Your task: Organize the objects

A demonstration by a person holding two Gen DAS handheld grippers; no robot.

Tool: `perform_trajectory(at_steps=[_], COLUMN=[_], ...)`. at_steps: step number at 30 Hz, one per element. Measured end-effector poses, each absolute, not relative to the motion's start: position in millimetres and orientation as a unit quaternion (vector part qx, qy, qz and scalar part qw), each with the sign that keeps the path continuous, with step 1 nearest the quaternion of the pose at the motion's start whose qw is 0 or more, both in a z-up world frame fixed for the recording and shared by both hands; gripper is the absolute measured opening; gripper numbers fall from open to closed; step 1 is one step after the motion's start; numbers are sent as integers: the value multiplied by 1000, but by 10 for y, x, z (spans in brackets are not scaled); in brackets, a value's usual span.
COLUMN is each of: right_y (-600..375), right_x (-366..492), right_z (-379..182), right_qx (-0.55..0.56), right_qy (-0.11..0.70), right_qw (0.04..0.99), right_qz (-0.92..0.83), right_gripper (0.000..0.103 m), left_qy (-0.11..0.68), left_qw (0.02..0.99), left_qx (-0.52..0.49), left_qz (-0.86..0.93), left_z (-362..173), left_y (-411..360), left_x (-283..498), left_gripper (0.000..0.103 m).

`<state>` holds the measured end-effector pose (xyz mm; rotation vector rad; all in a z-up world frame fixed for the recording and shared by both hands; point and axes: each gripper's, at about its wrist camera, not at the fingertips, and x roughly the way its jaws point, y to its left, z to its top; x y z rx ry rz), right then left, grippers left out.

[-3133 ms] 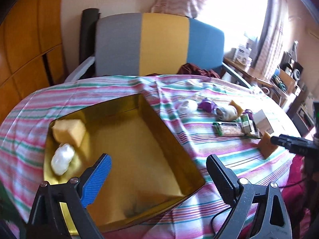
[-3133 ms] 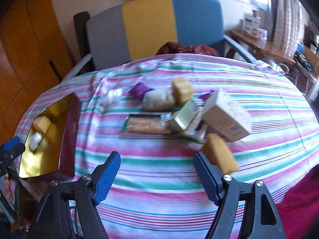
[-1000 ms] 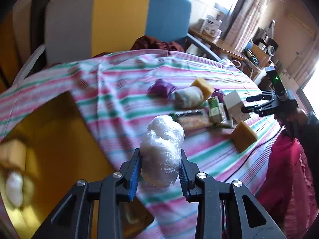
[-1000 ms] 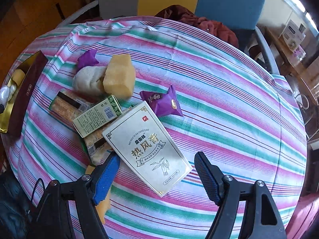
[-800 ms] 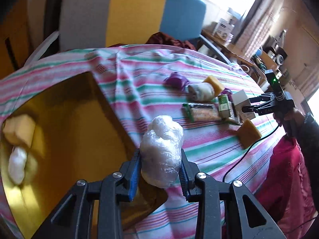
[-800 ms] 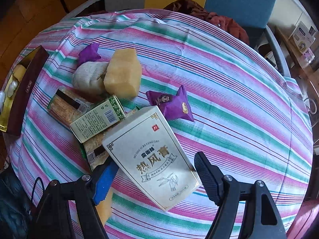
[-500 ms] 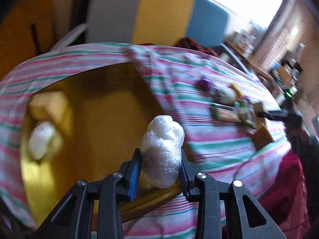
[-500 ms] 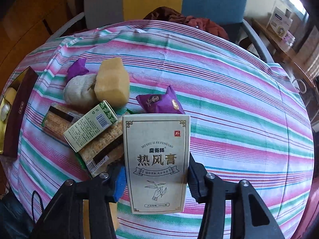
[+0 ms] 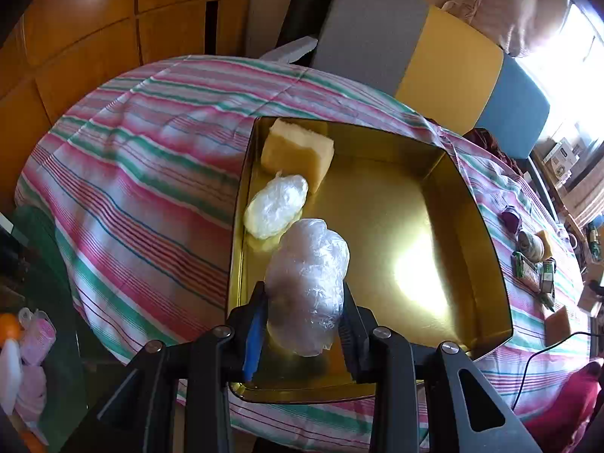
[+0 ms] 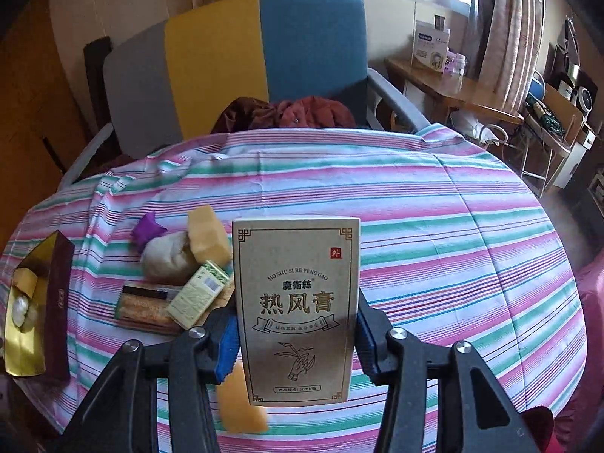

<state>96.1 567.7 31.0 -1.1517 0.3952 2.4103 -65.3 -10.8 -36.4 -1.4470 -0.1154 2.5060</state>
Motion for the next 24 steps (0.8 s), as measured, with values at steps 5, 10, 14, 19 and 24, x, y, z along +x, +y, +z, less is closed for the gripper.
perform_trajectory(at_steps=[5, 10, 14, 19, 24], right_y=[5116, 4516, 4071, 3612, 3271], right_x=[855, 661, 505, 319, 178], right_z=[561, 650, 629, 544, 502], right_qx=[-390, -388, -395, -407, -412], right_qy=[131, 121, 116, 109, 103], right_qw=[170, 102, 52, 2, -36], right_qz=[895, 908, 910, 907, 904], right_gripper=[51, 51, 51, 51, 51], left_qy=[-34, -15, 6, 32, 51], left_qw=[122, 118, 112, 109, 103], left_qx=[-502, -500, -492, -475, -464], left_qz=[855, 858, 863, 873, 878], left_z=[-472, -522, -544, -542, -552], left_y=[-115, -50, -5, 16, 27], left_x=[-689, -799, -860, -890, -905], left_gripper=[35, 35, 37, 37, 38])
